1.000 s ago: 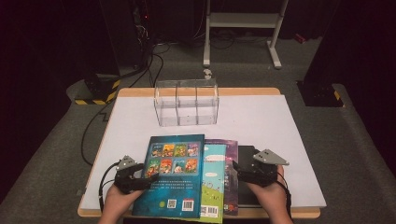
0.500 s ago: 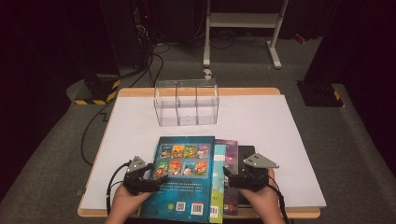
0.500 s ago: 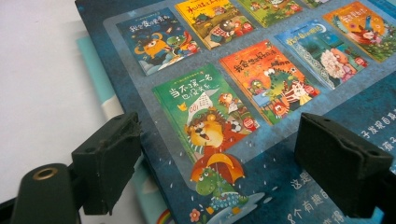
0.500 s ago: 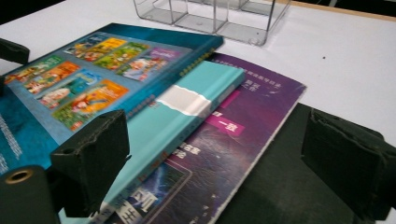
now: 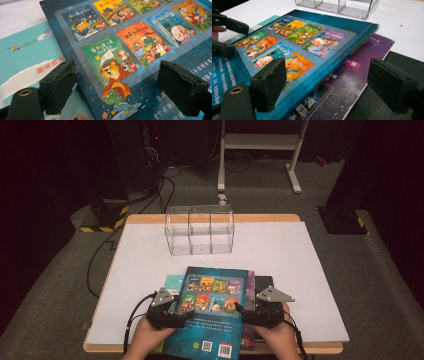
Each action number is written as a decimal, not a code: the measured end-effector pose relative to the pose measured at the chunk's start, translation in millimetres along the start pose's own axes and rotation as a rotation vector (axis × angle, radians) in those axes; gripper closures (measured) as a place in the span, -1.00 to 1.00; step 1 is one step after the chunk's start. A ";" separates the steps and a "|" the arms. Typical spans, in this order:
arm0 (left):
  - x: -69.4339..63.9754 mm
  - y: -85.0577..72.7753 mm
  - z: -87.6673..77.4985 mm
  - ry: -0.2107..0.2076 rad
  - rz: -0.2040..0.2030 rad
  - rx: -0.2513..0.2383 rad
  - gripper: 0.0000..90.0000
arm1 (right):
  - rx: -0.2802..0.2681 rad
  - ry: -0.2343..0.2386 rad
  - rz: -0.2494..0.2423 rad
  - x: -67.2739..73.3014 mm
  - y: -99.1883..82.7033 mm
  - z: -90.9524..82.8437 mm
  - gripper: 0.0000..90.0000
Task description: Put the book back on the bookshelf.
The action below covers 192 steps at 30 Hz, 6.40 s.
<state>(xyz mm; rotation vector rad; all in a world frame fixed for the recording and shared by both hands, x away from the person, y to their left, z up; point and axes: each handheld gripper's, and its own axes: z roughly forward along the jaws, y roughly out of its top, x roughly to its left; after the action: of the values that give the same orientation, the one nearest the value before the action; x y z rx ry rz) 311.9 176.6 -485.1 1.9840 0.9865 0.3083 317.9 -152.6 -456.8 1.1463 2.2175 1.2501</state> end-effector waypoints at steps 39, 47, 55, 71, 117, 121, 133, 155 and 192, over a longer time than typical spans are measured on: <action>-10.1 29.5 24.0 -0.002 0.034 0.012 -0.32 | 0.070 -0.026 0.142 -41.4 19.9 25.1 -0.60; -11.0 19.5 22.6 0.018 -0.002 -0.042 -0.42 | 0.073 0.025 0.108 -25.2 5.4 13.0 -0.70; -8.6 15.3 21.3 0.035 -0.050 -0.046 -0.59 | 0.067 0.073 0.158 -23.4 -1.7 8.9 -0.58; -0.5 10.6 20.2 -0.034 -0.092 -0.058 -0.30 | 0.095 0.097 0.177 -26.8 2.0 6.5 -0.32; 9.5 25.9 17.0 -0.185 -0.187 -0.056 -0.73 | -0.075 0.025 -0.035 -1.4 15.8 -26.3 -0.12; 9.1 30.9 8.5 -0.141 -0.155 -0.095 -0.59 | -0.080 0.034 -0.016 -4.1 21.7 -25.5 -0.12; 26.2 47.2 -2.3 -0.050 -0.152 -0.193 -0.29 | -0.118 0.037 0.027 -13.7 49.9 -6.6 0.02; 27.4 70.6 -30.8 0.078 -0.087 -0.385 0.09 | -0.275 -0.031 -0.005 -2.2 94.4 -16.4 0.21; 19.7 55.0 -52.2 0.188 0.044 -0.566 0.15 | -0.386 0.058 -0.151 24.7 95.9 -33.8 -0.07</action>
<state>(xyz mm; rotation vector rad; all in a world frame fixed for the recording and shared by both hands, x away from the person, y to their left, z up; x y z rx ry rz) 325.2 205.8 -413.5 1.4776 0.8528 0.7241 327.4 -124.5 -356.5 0.7885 1.9417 1.5718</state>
